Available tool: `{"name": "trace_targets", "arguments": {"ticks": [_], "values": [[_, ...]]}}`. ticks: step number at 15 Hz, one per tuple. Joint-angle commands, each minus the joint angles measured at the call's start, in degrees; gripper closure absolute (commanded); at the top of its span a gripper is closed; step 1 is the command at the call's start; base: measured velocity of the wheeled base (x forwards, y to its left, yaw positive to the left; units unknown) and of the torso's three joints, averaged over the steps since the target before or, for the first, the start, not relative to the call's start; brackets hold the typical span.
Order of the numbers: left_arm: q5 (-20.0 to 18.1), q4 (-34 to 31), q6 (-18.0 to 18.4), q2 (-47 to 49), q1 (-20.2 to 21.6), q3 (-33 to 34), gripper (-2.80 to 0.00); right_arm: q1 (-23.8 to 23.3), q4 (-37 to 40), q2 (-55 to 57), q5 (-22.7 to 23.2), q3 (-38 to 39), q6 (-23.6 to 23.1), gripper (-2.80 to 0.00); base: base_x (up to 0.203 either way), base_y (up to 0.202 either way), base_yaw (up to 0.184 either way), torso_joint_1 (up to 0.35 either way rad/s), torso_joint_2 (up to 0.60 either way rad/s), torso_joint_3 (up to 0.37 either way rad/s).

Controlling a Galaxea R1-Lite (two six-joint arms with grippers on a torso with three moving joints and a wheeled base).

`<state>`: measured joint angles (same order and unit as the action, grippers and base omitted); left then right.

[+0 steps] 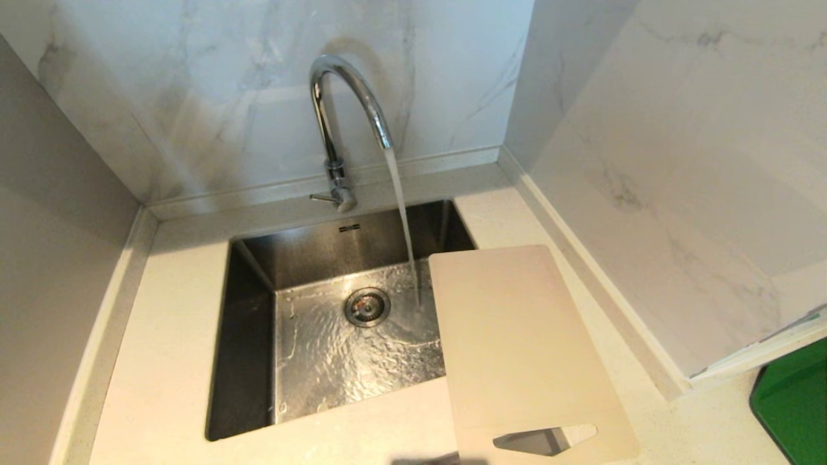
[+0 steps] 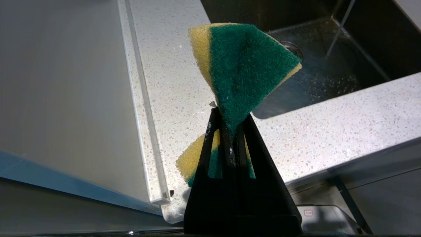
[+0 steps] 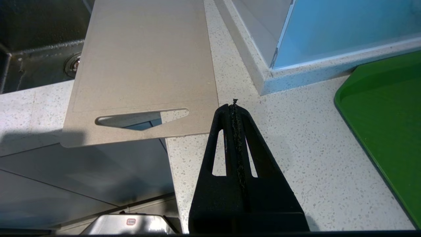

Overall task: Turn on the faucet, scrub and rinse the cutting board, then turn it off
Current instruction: Pick up the cutting board

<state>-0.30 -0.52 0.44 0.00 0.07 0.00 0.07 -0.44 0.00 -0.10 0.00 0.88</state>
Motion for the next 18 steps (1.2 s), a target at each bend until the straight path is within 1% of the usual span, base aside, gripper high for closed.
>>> {"name": "trace_targets", "arguments": {"ticks": [1,5,6,8,10,13,15,18], "values": [[0.04,0.00,0.00,-0.18,0.01,0.18,0.00,0.01,-0.09,0.00,0.01,0.00,-0.88,0.00,0.000,0.000,0.000,0.000,0.00,0.000],[0.04,0.00,-0.09,-0.18,0.01,0.18,0.00,0.01,-0.45,0.00,0.00,-0.12,-1.75,0.00,0.000,0.000,0.000,0.000,0.00,0.000],[0.04,0.00,-0.09,-0.15,0.01,0.18,0.00,0.01,-0.21,0.00,0.36,-1.38,-1.47,0.00,0.000,0.000,0.000,0.000,0.00,0.000],[0.04,0.00,-0.09,-0.18,0.01,0.18,0.00,0.01,2.15,1.51,1.90,-8.73,-1.14,0.00,0.000,0.000,0.000,0.000,0.00,0.000],[0.11,0.00,-0.26,-0.18,0.01,0.18,0.00,0.05,5.39,5.33,3.63,-16.38,-1.03,0.00,0.000,0.000,0.000,0.000,0.00,0.000],[0.06,0.00,-0.35,-0.09,0.01,0.18,0.00,0.11,6.72,11.77,6.27,-26.48,-1.17,0.00,0.000,0.000,0.000,0.000,0.00,0.000],[0.13,0.00,-0.35,-0.11,0.01,0.18,0.00,0.12,8.67,15.53,9.30,-32.64,-1.38,0.00,0.000,0.000,0.000,0.000,0.00,0.000],[0.13,0.00,-0.35,-0.18,0.01,0.18,0.00,0.15,16.69,19.71,14.59,-40.95,-1.76,0.00,0.000,0.000,0.000,0.000,0.00,0.000]]}}
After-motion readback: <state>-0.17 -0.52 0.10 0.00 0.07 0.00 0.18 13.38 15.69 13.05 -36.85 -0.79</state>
